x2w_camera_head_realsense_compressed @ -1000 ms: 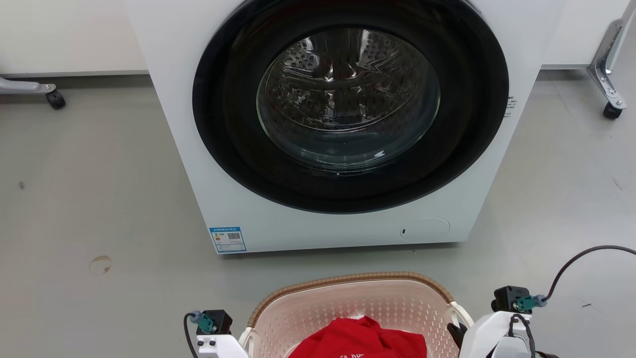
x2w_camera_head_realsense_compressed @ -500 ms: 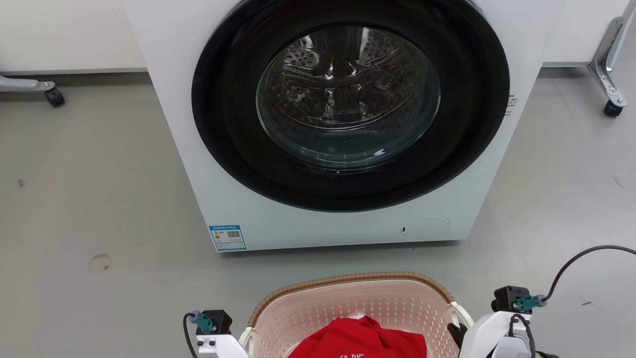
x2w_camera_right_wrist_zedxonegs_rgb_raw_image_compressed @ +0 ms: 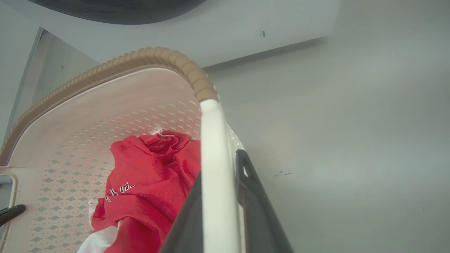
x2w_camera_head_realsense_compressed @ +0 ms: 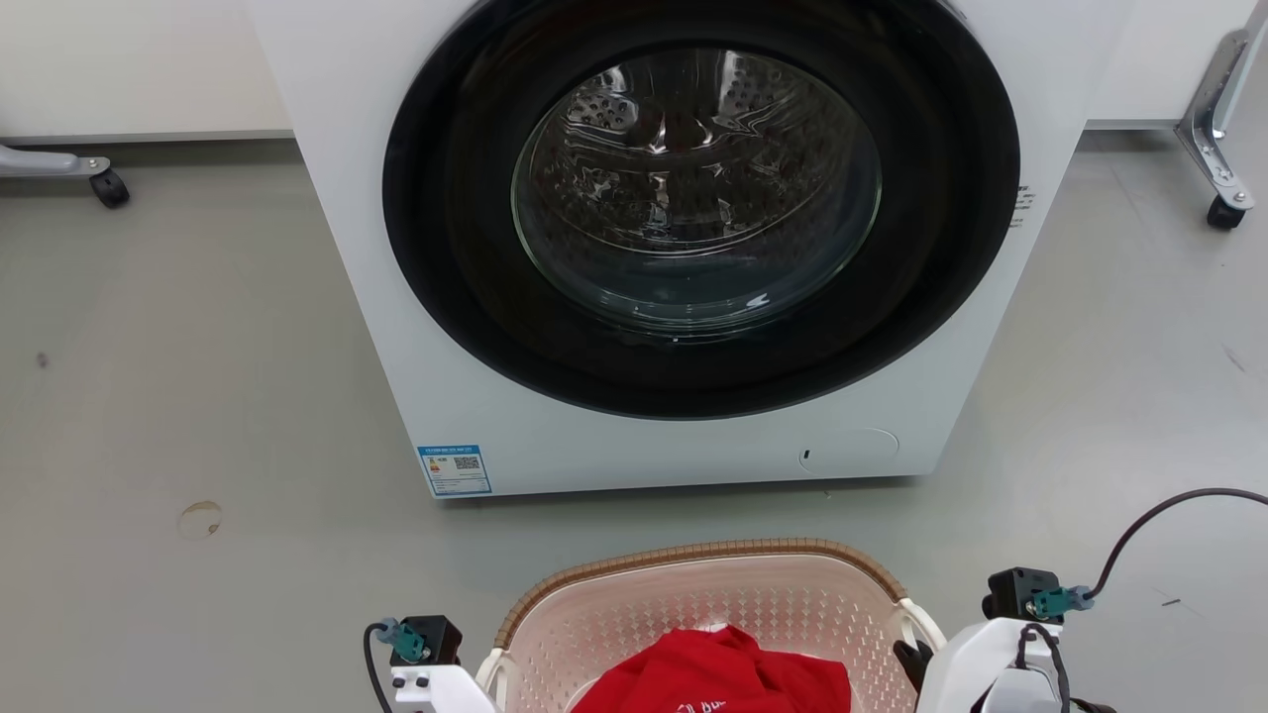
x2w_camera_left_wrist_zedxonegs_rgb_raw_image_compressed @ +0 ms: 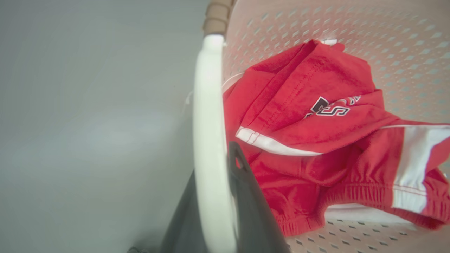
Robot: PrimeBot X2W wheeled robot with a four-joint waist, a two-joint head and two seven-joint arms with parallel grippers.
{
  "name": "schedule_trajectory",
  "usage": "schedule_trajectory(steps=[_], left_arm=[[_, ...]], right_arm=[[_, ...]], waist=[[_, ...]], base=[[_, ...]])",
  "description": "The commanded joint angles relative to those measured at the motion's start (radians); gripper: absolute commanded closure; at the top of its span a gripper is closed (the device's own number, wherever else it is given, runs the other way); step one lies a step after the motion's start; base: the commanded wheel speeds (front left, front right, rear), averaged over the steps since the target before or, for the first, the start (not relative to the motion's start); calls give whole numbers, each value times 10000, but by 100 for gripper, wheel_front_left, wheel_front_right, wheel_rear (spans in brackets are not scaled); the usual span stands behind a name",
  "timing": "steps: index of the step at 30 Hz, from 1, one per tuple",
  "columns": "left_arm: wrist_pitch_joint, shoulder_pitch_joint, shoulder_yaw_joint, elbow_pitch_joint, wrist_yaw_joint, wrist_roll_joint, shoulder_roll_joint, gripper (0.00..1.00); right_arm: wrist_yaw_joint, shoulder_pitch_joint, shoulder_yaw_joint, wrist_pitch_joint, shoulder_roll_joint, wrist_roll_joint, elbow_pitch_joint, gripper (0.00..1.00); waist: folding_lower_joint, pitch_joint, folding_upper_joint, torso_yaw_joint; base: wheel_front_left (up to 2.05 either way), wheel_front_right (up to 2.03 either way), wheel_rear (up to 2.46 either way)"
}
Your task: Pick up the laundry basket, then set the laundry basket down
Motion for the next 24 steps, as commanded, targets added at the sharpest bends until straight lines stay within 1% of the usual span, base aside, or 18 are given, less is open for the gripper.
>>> schedule_trajectory(steps=[1, 16, 24], left_arm=[[-76, -228, 290, 467, 245, 15, 1702, 100], [-202, -248, 208, 478, 244, -87, 1653, 100], [-370, -460, 109, 481, 280, -34, 1643, 100]], right_arm=[[-186, -325, -152, -364, -1523, -49, 638, 100], [-186, -319, -402, -385, -1523, -381, 638, 100], [-186, -534, -560, -649, -1523, -620, 638, 100]], waist=[[0, 10, 0, 7], [0, 178, 0, -19], [0, 635, 0, -6]], base=[[0, 0, 0], [0, 0, 0], [0, 0, 0]])
